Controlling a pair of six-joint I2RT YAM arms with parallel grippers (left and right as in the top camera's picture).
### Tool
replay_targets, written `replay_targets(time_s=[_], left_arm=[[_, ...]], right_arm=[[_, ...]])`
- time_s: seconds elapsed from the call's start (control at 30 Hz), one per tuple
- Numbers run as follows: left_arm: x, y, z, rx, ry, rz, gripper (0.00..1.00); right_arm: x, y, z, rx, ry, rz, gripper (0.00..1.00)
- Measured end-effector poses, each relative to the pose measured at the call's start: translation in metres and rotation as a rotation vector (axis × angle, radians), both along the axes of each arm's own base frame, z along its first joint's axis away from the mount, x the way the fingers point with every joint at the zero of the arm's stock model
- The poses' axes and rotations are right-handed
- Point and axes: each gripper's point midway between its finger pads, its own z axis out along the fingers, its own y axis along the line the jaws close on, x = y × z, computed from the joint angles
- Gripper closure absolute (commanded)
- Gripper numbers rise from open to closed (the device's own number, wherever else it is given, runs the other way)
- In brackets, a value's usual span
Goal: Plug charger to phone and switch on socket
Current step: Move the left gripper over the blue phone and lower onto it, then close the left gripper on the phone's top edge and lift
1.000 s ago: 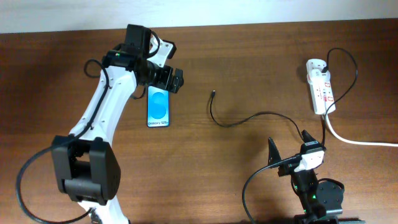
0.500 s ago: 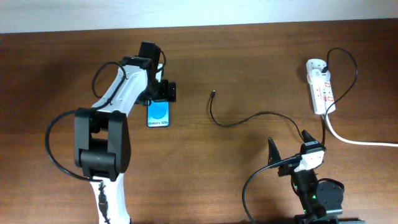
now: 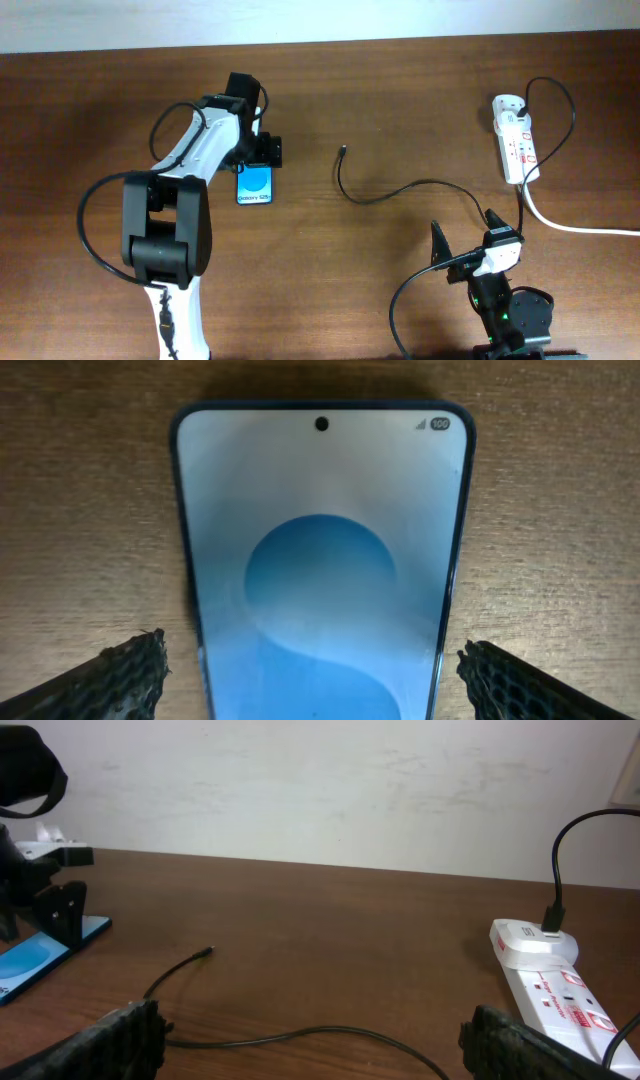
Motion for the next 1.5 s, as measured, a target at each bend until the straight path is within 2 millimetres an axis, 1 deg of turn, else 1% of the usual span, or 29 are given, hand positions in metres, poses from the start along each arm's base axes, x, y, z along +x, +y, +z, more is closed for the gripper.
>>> replay_targets(time_s=[0.1, 0.17, 0.4, 0.77, 0.87, 0.97, 1.23, 1.5], left_arm=[[-0.004, -0.007, -0.008, 0.0, -0.002, -0.015, 0.01], [-0.004, -0.007, -0.011, 0.007, -0.006, -0.015, 0.01], [-0.003, -0.007, -0.01, 0.008, -0.008, -0.014, 0.01], [-0.008, -0.009, -0.011, -0.012, 0.012, -0.015, 0.01], [-0.006, -0.009, -0.01, -0.018, 0.005, -0.01, 0.01], [0.001, -0.013, -0.009, -0.037, -0.021, 0.003, 0.0], [0.001, -0.012, -0.009, -0.037, -0.024, 0.01, 0.0], [0.002, -0.009, -0.009, -0.003, -0.03, -0.047, 0.0]], right_arm=[[0.0, 0.0, 0.0, 0.0, 0.0, 0.0, 0.02], [0.0, 0.0, 0.0, 0.0, 0.0, 0.0, 0.01], [0.0, 0.0, 0.0, 0.0, 0.0, 0.0, 0.02], [0.0, 0.0, 0.0, 0.0, 0.0, 0.0, 0.02], [0.0, 0.0, 0.0, 0.0, 0.0, 0.0, 0.02], [0.0, 0.0, 0.0, 0.0, 0.0, 0.0, 0.02], [0.0, 0.0, 0.0, 0.0, 0.0, 0.0, 0.02], [0.0, 0.0, 0.0, 0.0, 0.0, 0.0, 0.02]])
